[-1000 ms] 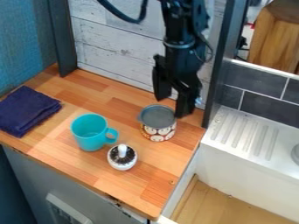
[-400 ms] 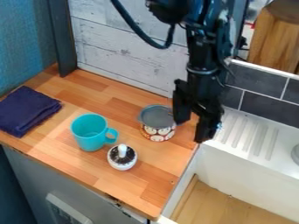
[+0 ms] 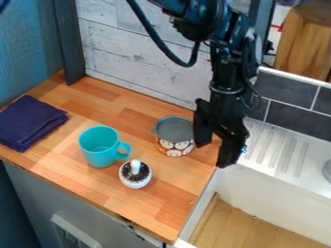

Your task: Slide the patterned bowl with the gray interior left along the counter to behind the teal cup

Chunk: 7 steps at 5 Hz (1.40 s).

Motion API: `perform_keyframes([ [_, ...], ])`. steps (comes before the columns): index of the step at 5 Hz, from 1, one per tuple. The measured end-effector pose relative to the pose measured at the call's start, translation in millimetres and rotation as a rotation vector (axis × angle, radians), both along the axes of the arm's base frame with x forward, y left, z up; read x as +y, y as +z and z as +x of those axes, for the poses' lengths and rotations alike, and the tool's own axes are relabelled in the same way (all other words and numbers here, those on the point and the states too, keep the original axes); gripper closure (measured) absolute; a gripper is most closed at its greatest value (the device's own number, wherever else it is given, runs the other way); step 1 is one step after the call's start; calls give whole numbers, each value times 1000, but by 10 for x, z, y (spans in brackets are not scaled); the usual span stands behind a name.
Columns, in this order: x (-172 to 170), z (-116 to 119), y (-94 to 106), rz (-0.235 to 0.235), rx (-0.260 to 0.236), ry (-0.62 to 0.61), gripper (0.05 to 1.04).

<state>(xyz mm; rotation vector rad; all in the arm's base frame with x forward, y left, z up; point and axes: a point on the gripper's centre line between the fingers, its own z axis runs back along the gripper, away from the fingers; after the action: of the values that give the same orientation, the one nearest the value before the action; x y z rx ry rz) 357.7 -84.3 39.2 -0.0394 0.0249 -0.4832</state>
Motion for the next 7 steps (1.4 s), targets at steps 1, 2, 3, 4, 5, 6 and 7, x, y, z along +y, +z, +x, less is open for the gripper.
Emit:
perform_keyframes([
  [1, 1, 30, -66, 5, 16, 0, 83],
  [2, 42, 34, -142, 14, 41, 2, 83],
  [3, 244, 48, -154, 40, 55, 59, 83],
  [4, 434, 76, -212, 66, 73, 87, 83],
  [5, 596, 106, -178, 84, 79, 115, 83],
  [6, 797, 116, -175, 83, 81, 169, 83],
  [7, 989, 198, -252, 52, 72, 222, 83],
])
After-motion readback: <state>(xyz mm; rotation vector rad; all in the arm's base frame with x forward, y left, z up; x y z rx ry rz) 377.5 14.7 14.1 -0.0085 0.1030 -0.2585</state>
